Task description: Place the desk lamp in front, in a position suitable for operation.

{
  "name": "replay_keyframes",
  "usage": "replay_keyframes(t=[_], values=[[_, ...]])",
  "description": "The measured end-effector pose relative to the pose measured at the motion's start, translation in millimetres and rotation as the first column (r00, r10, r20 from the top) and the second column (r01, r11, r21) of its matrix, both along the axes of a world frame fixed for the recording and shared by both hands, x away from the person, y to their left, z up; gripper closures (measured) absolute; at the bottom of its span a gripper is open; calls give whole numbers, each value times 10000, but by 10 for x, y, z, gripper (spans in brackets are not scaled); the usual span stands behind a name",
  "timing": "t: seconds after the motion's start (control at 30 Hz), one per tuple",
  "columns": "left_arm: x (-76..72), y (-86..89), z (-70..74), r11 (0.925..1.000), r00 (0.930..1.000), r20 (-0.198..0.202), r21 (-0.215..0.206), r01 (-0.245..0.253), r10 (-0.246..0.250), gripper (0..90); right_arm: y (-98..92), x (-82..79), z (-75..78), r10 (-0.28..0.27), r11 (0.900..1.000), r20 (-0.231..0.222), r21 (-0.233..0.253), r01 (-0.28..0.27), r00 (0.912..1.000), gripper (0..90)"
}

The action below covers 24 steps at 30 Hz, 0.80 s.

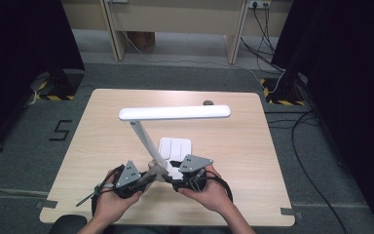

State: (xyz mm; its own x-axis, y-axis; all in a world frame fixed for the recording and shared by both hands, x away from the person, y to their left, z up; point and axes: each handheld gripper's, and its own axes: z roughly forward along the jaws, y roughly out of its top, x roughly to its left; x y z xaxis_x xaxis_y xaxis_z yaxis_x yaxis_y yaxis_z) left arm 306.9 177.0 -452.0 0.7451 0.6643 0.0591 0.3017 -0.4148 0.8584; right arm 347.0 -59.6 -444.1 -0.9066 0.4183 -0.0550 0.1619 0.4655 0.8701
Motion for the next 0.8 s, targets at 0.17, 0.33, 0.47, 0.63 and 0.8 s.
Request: replay_keyframes(t=[0.17,0.33,0.47,0.63,0.8], values=[[-12,-29,41,9998,9996,161,10,221,-221,789,-3,-35,43,187,9997,165,-143,-185,9997,462],[3,-49,90,9996,9991,329,-27,272,-271,789,-18,-44,115,127,9998,397,-127,-122,9991,471],[17,-73,109,9995,9986,433,-4,307,-306,788,-27,-40,134,178,9997,537,-182,-168,9984,479],[17,-113,117,9986,9974,506,127,511,-517,787,-37,-26,130,189,9993,617,-323,-170,9979,489],[1,-147,107,9979,9962,595,131,636,-643,784,-45,-26,142,255,9991,547,-359,-236,9982,497]])
